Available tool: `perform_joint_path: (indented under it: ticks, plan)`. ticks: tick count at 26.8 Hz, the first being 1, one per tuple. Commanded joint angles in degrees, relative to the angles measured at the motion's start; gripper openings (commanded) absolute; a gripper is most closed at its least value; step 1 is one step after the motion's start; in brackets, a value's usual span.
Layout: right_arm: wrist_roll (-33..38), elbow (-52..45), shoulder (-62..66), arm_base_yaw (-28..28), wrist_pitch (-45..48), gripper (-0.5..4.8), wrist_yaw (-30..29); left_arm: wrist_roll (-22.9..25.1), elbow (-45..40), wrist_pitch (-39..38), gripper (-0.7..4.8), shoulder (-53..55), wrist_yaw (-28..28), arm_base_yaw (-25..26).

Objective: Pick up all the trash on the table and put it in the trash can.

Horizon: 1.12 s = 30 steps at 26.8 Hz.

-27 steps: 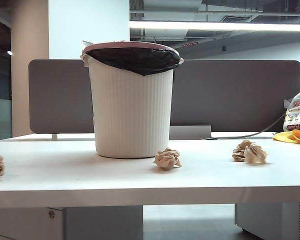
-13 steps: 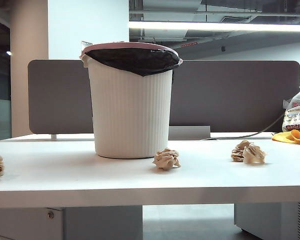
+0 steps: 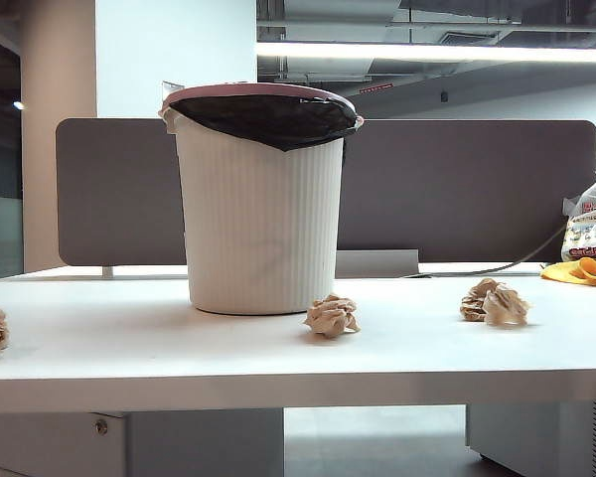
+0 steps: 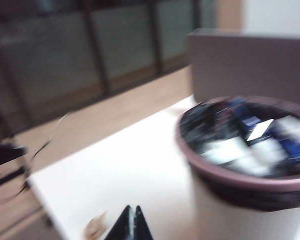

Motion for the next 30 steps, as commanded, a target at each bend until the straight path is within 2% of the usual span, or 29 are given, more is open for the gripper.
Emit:
perform_joint_path:
  ticks: [1,5,7,10,13,18,26,28,30]
  plan:
    - [-1.95,0.92,3.93,7.43,-0.15,-0.02,2.38,5.64,0.11,-5.9,-0.05,1.22,0.17,0.07]
    - [-3.15,0.9,9.07,14.14,-0.13,-0.02,3.06,8.2,0.09,-8.04,-0.05,3.37,0.35,-0.57]
    - [-3.04,0.9,10.97,15.96,-0.07,-0.02,2.82,9.18,0.09,-7.87,-0.05,4.96,-0.02,-1.68]
    - [-2.75,0.92,13.88,19.19,1.2,-0.02,1.49,11.96,-0.02,-7.93,-0.05,8.85,-3.61,-3.65]
    - [-2.73,0.92,15.82,21.77,1.9,-0.02,1.44,12.22,-0.94,-6.91,-0.05,13.64,-3.83,-6.12]
    - [-2.75,0.92,16.57,24.28,2.08,-0.02,1.44,12.37,-1.84,-3.3,-0.05,21.62,-8.87,-8.9]
    - [-2.75,0.9,16.57,24.09,1.97,-0.02,0.81,11.91,-1.84,6.86,0.03,33.33,-7.13,-8.87]
    - [-2.75,0.92,16.57,24.09,1.99,-0.02,0.81,11.72,-1.84,8.37,0.68,35.98,-5.66,-8.9]
    - [-2.75,0.9,16.57,24.09,1.99,-0.02,0.83,11.47,-1.81,9.33,1.98,38.91,-3.48,-8.87]
